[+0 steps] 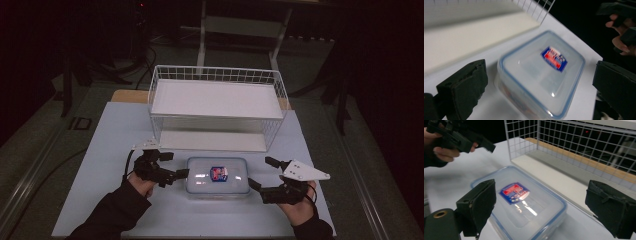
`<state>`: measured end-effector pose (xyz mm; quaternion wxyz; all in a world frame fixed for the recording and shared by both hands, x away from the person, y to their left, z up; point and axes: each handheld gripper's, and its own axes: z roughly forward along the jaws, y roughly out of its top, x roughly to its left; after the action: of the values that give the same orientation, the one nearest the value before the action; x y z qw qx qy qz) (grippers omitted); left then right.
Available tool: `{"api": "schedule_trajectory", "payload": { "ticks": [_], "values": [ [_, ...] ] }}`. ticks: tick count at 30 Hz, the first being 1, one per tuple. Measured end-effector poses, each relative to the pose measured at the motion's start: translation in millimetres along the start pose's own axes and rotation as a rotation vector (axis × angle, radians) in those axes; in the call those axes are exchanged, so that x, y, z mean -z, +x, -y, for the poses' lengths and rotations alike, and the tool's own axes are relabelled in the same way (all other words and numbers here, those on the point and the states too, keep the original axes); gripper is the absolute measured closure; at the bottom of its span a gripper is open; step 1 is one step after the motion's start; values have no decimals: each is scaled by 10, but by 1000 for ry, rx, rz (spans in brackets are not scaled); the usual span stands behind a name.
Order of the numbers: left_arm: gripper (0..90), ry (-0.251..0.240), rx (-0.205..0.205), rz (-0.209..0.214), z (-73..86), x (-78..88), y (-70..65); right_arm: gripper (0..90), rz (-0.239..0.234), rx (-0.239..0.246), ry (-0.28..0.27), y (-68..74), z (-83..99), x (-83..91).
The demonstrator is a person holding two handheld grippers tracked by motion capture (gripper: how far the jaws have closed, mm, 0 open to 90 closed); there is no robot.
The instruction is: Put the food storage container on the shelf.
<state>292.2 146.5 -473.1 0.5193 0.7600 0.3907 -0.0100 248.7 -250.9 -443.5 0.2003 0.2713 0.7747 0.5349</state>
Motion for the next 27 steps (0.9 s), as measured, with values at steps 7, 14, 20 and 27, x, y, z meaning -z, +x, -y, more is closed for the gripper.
{"api": "schedule_trajectory", "payload": {
  "ticks": [7,14,20,27],
  "values": [
    [0,81,149,29,87,-182,119,96,1,16,13,26,41,-32],
    [0,130,253,91,159,-312,238,96,-2,22,36,32,77,-60],
    [0,172,328,103,190,-390,278,96,-1,24,48,36,89,-72],
    [152,208,430,101,223,-445,373,99,-6,18,54,26,89,-68]
  ]
}}
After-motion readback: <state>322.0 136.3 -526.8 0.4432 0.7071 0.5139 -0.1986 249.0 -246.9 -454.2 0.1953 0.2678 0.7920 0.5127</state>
